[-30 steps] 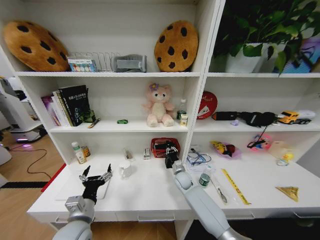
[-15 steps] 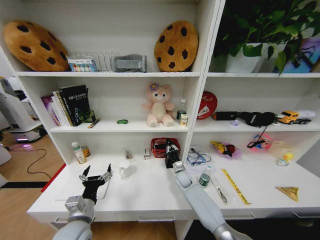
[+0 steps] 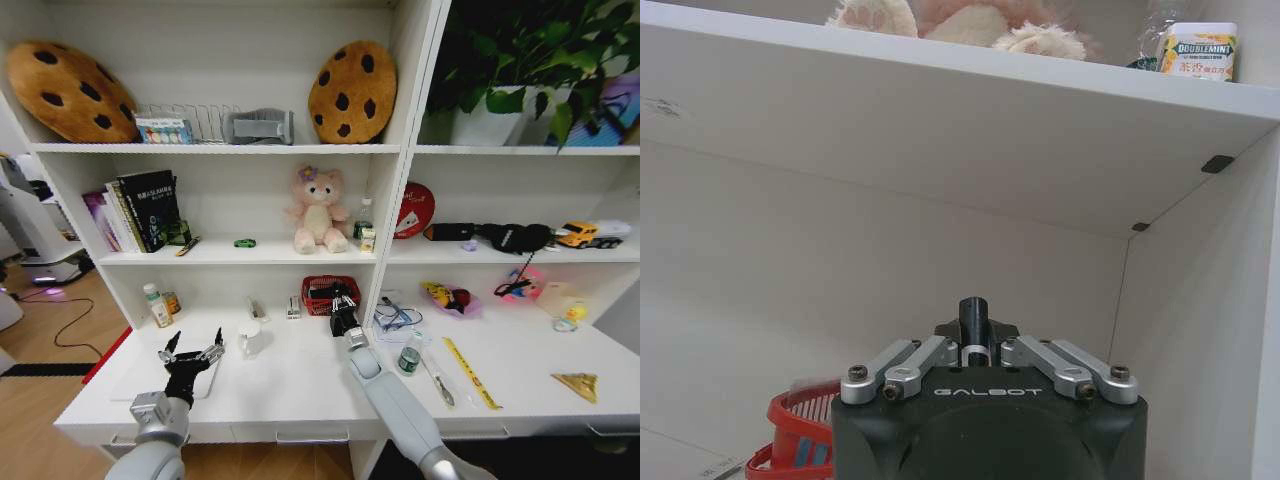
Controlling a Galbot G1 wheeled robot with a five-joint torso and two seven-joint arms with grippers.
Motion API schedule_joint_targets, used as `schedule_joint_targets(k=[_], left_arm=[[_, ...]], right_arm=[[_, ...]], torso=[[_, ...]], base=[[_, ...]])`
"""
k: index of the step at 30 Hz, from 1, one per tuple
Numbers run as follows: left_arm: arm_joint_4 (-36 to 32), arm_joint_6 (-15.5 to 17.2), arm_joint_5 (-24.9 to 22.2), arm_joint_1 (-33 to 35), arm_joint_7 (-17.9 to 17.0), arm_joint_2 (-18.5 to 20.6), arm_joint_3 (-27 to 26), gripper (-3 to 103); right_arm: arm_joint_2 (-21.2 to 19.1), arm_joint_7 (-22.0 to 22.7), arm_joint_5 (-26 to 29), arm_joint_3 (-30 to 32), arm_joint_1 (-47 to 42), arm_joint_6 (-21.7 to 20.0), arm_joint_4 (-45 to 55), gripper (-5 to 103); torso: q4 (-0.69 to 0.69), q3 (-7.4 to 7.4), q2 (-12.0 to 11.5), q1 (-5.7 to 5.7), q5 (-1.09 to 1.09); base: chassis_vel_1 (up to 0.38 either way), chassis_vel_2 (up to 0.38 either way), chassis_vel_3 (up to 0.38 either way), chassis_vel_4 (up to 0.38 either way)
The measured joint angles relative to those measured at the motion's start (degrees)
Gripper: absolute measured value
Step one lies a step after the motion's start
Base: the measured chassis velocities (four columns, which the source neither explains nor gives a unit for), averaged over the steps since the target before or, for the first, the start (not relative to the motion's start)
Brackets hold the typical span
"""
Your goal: Organize the objects on the table.
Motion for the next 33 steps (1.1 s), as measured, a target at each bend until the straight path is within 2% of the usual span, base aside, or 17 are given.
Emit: schedule_joint_targets(k=[1, 9, 13, 14, 15, 17, 18, 20, 21, 23, 24, 25, 26, 29, 30, 32, 33], left_arm=[[0.0, 0.0, 0.0, 0.0, 0.0, 0.0, 0.0, 100], [0.0, 0.0, 0.0, 0.0, 0.0, 0.0, 0.0, 100], [0.0, 0.0, 0.0, 0.0, 0.0, 0.0, 0.0, 100], [0.0, 0.0, 0.0, 0.0, 0.0, 0.0, 0.0, 100], [0.0, 0.0, 0.0, 0.0, 0.0, 0.0, 0.0, 100], [0.0, 0.0, 0.0, 0.0, 0.0, 0.0, 0.0, 100], [0.0, 0.0, 0.0, 0.0, 0.0, 0.0, 0.0, 100], [0.0, 0.0, 0.0, 0.0, 0.0, 0.0, 0.0, 100], [0.0, 0.0, 0.0, 0.0, 0.0, 0.0, 0.0, 100], [0.0, 0.0, 0.0, 0.0, 0.0, 0.0, 0.0, 100], [0.0, 0.0, 0.0, 0.0, 0.0, 0.0, 0.0, 100], [0.0, 0.0, 0.0, 0.0, 0.0, 0.0, 0.0, 100], [0.0, 0.0, 0.0, 0.0, 0.0, 0.0, 0.0, 100], [0.0, 0.0, 0.0, 0.0, 0.0, 0.0, 0.0, 100], [0.0, 0.0, 0.0, 0.0, 0.0, 0.0, 0.0, 100], [0.0, 0.0, 0.0, 0.0, 0.0, 0.0, 0.0, 100], [0.0, 0.0, 0.0, 0.0, 0.0, 0.0, 0.0, 100]], right_arm=[[0.0, 0.0, 0.0, 0.0, 0.0, 0.0, 0.0, 13], [-0.9, 0.9, 0.3, -0.1, -1.4, -2.3, 2.8, 50], [-1.1, 1.8, 0.5, -0.2, -1.9, -3.1, 3.9, 56], [-1.7, 3.1, 1.1, -0.6, -2.5, -4.3, 5.9, 67], [-1.7, 3.1, 1.1, -0.6, -2.5, -4.3, 5.9, 67], [-3.5, 6.2, 3.0, -1.8, -4.7, -8.9, 12.5, 78], [-3.5, 6.2, 3.0, -1.8, -4.7, -8.9, 12.5, 78], [-6.5, 8.3, 6.2, -2.7, -7.3, -15.0, 19.5, 88], [-6.5, 8.3, 6.2, -2.7, -7.3, -15.0, 19.5, 88], [-12.3, 8.8, 11.5, -2.8, -10.3, -22.9, 28.8, 97], [-12.3, 8.8, 11.5, -2.8, -10.3, -22.9, 28.8, 97], [-15.7, 8.8, 14.2, -2.2, -11.7, -26.6, 33.2, 99], [-15.7, 8.8, 14.2, -2.2, -11.7, -26.6, 33.2, 99], [-23.1, 7.3, 22.1, 2.1, -16.6, -36.0, 45.2, 100], [-23.1, 7.3, 22.1, 2.1, -16.6, -36.0, 45.2, 100], [-25.7, 9.3, 27.3, 5.6, -20.9, -40.6, 53.2, 100], [-25.7, 9.3, 27.3, 5.6, -20.9, -40.6, 53.2, 100]], torso=[[0.0, 0.0, 0.0, 0.0, 0.0], [0.0, 0.0, 0.0, 0.0, 0.0], [0.0, 0.0, 0.0, 0.0, 0.0], [0.0, 0.0, 0.0, 0.0, 0.0], [0.0, 0.0, 0.0, 0.0, 0.0], [0.01, 0.0, 0.0, 0.0, 0.01], [0.01, 0.0, 0.0, 0.0, 0.01], [0.0, 0.0, 0.0, 0.0, 0.01], [0.0, 0.0, 0.0, 0.0, 0.01], [0.0, 0.0, 0.0, 0.0, 0.02], [0.0, 0.0, 0.0, 0.0, 0.02], [-0.01, -0.01, 0.0, 0.0, 0.01], [-0.01, -0.01, 0.0, 0.0, 0.01], [-0.01, -0.01, 0.0, 0.0, 0.03], [-0.01, -0.01, 0.0, 0.0, 0.03], [0.0, -0.01, 0.0, -0.01, 0.0], [0.0, -0.01, 0.0, -0.01, 0.0]], base=[[0.0, 0.0, 0.0, 0.0], [0.0, 0.0, 0.0, 0.0], [0.0, 0.0, 0.0, 0.0], [0.0, 0.0, 0.0, 0.0], [0.0, 0.0, 0.0, 0.0], [0.0, 0.0, 0.0, 0.0], [0.0, 0.0, 0.0, 0.0], [0.0, 0.0, 0.0, 0.0], [0.0, 0.0, 0.0, 0.0], [0.0, 0.0, 0.0, 0.0], [0.0, 0.0, 0.0, 0.0], [0.0, 0.0, 0.0, 0.0], [0.0, 0.0, 0.0, 0.0], [0.0, 0.0, 0.0, 0.0], [0.0, 0.0, 0.0, 0.0], [0.0, 0.0, 0.0, 0.0], [0.0, 0.0, 0.0, 0.0]])
